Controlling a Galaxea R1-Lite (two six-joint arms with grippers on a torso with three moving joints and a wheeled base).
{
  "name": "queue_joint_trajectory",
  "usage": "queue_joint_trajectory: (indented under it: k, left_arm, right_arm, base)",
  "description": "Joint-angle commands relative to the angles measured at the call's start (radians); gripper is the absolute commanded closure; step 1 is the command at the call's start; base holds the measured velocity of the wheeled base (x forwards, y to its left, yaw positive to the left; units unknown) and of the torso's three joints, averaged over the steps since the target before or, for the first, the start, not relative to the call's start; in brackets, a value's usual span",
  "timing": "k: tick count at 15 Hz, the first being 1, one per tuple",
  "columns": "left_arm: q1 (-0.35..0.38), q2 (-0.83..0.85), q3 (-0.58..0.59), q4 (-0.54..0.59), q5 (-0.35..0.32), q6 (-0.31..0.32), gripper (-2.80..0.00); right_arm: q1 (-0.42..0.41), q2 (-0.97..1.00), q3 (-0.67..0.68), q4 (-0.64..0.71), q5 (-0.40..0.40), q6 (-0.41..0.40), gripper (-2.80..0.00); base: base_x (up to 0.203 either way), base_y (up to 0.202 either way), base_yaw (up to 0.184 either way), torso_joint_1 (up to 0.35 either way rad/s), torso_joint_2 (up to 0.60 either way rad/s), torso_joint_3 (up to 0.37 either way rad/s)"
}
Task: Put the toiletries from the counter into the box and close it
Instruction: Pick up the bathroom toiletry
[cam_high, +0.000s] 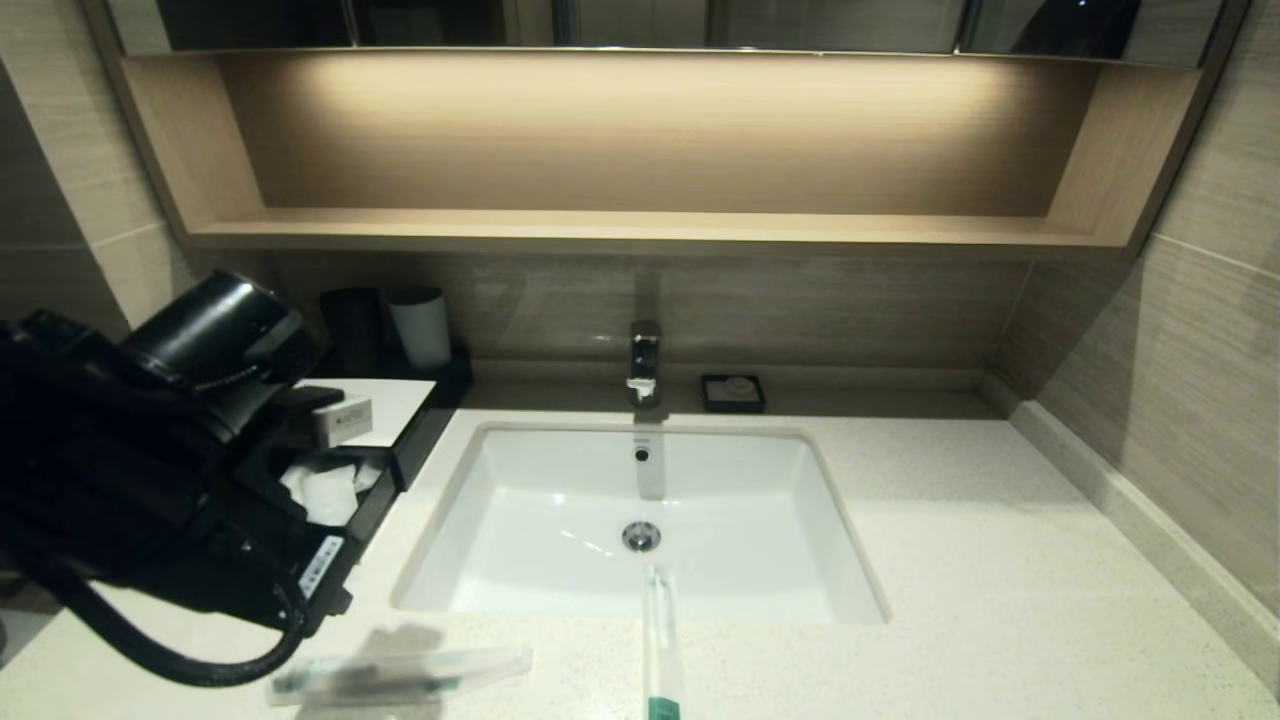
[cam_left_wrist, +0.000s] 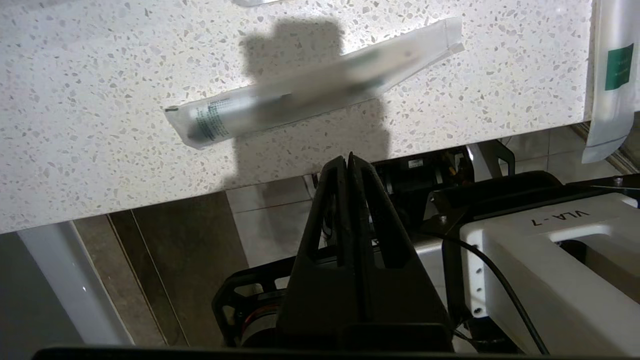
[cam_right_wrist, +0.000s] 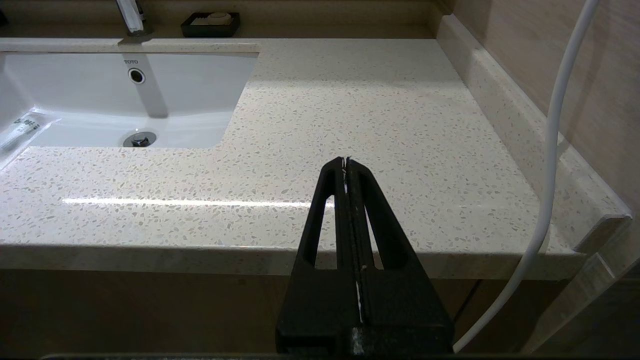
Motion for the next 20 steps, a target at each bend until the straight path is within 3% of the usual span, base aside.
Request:
queue_joint_trajectory:
  k: [1,3,7,11,15,20]
  left_arm:
    - [-0.021,0.019,0.001,0.004,0.008,0.000,0.00]
    - [-0.014,0.023,0.008,0.015,0.017,0.028,0.00]
    - [0.060,0.004,0.052,0.016,0.029,0.293,0.00]
    - [0.096,0.014,0.057,0.005,0.065,0.418,0.00]
    - [0.088,0.022,0.057,-0.015,0.064,0.511,0.00]
    - [0.011,0.110,0.050,-0.077,0.060,0.531,0.00]
  right_arm:
    - [0.000,0.000,0.002,-0.001,0.000,0.000,0.00]
    - [0.000,0.000,0.002,-0.001,0.000,0.000,0.00]
    - [0.000,0.000,0.002,-0.001,0.000,0.000,0.00]
    - [0.000,0.000,0.002,-0.001,0.000,0.000,0.00]
    - [0.000,0.000,0.002,-0.001,0.000,0.000,0.00]
    - [0.000,0.000,0.002,-0.001,0.000,0.000,0.00]
  base:
    - [0.000,0.000,0.000,0.000,0.00,0.000]
    - [0.000,0.000,0.000,0.000,0.00,0.000]
    - [0.000,0.000,0.000,0.000,0.00,0.000]
    - [0.000,0.000,0.000,0.000,0.00,0.000]
    - [0.000,0.000,0.000,0.000,0.00,0.000]
    - [0.000,0.000,0.000,0.000,0.00,0.000]
